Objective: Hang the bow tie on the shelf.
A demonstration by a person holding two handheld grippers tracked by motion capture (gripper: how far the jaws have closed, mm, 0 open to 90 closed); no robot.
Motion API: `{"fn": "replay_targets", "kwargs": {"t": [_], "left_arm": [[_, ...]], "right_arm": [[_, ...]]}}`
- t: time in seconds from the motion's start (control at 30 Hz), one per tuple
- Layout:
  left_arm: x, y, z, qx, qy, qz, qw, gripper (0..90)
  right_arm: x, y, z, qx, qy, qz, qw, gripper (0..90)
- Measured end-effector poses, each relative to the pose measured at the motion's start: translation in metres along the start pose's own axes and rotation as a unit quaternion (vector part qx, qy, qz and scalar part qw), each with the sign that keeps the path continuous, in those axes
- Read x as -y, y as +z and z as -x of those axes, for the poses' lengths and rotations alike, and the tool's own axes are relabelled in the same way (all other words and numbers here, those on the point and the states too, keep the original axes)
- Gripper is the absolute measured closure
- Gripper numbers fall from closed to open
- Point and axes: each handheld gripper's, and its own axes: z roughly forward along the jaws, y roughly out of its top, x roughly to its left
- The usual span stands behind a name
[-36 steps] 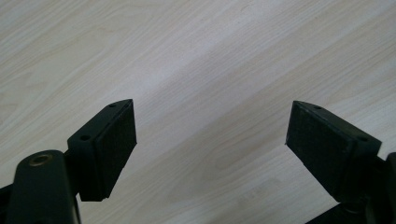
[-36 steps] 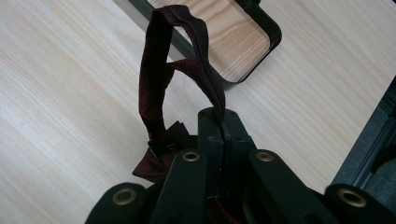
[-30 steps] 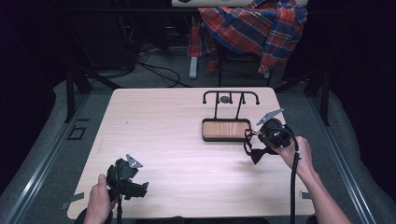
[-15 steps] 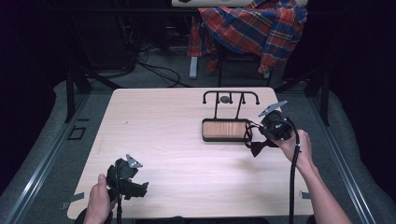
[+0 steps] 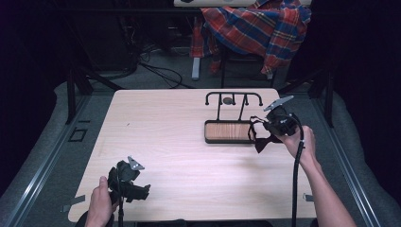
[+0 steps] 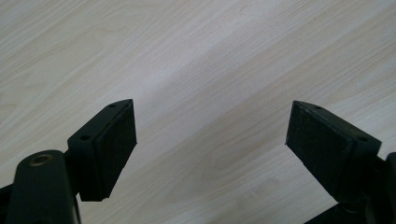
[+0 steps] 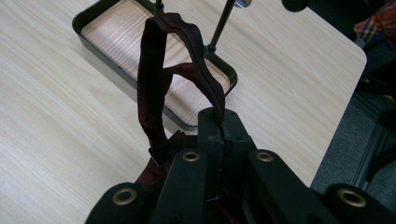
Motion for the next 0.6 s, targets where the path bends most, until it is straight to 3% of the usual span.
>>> {"fn": "replay_targets", "kwargs": {"t": [0.6], "left_arm": [[0.0,0.0,0.0,0.001,0.001,-0.001,1.0,16.3]], "right_arm": [[-0.013,-0.001,0.008,0.027,-0.002,0.006,0.9996,89.2]]}}
